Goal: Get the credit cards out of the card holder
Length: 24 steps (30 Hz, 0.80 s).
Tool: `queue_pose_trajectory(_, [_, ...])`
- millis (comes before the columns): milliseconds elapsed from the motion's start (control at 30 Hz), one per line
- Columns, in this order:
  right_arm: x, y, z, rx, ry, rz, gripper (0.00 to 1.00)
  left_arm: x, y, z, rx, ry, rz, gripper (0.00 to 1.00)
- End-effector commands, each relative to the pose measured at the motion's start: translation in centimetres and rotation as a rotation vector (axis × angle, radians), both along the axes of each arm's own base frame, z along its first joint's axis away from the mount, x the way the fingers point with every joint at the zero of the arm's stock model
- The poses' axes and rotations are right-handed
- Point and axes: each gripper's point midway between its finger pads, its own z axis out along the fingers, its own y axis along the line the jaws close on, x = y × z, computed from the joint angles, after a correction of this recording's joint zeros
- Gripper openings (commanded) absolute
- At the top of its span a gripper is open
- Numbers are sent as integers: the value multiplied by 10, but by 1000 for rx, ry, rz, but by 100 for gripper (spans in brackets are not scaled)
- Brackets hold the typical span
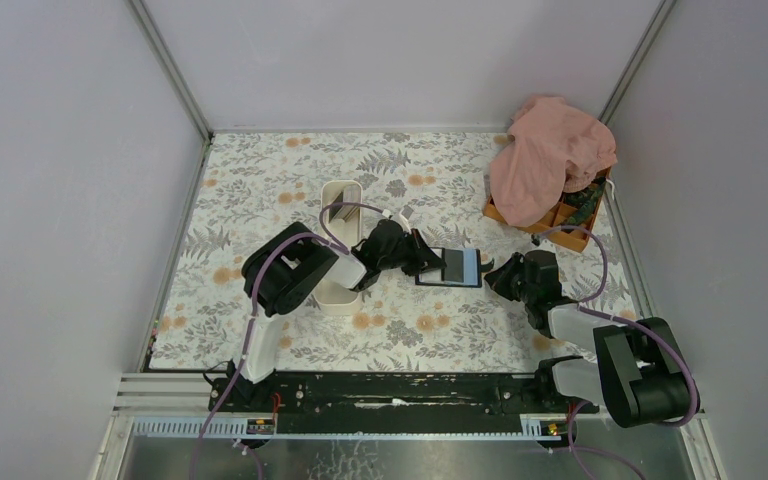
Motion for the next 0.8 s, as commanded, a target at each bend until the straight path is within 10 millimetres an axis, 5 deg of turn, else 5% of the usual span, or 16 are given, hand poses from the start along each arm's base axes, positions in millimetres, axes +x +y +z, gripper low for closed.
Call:
queue_pose_trajectory(0, [0, -2, -3, -15, 19, 2, 0, 2, 0, 7, -30, -16, -5, 17])
queue_pose_trajectory(267, [0, -1, -3, -13, 18, 6, 0, 3, 1, 8, -27, -21, 0, 32])
queue_pose_trajectory(767, [0, 1, -3, -10, 20, 16, 0, 5, -14, 17, -46, -26, -19, 25])
